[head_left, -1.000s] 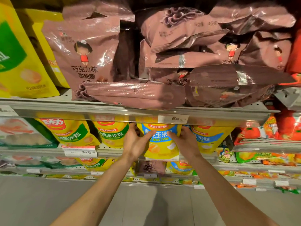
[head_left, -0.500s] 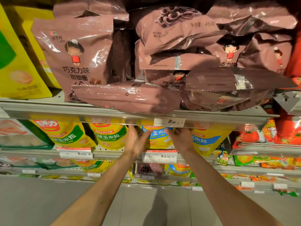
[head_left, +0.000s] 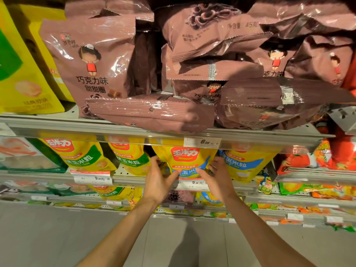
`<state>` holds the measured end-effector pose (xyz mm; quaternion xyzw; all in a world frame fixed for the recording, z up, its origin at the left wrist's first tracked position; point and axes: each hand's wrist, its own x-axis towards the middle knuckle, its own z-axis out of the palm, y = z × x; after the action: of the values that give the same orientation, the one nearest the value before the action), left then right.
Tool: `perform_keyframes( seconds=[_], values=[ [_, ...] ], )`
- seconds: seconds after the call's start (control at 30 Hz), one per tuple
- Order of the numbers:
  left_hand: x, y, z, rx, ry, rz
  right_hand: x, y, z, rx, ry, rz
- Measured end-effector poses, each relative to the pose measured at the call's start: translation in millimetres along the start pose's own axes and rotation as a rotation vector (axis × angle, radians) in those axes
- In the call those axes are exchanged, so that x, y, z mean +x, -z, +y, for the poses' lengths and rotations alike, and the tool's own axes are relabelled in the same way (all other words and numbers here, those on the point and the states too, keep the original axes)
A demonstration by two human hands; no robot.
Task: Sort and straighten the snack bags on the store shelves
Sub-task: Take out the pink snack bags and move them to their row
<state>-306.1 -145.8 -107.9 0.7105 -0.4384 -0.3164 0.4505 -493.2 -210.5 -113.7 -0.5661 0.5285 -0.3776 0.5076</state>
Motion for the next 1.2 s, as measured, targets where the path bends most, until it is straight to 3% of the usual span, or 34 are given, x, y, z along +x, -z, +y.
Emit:
perform_keyframes(
  seconds=[0.43, 0.67, 0.97, 1.2],
  values=[
    [-3, 7, 17, -0.135, 0.077, -0.079, -2, 3, -6, 0.008, -0.029, -0.03],
    [-21, 19, 29, -0.002, 0.124, -0.068, -6, 9, -3, -0.147, 0.069, -0.03],
    [-42, 57, 24, 0.333, -0.085, -0.189, -46, 11, -35, -0.26, 0.058, 0.007],
    [-49, 97, 2, 0.238, -0.189, -0.219, -96, -14, -34, -0.359, -0.067, 0.134]
  ],
)
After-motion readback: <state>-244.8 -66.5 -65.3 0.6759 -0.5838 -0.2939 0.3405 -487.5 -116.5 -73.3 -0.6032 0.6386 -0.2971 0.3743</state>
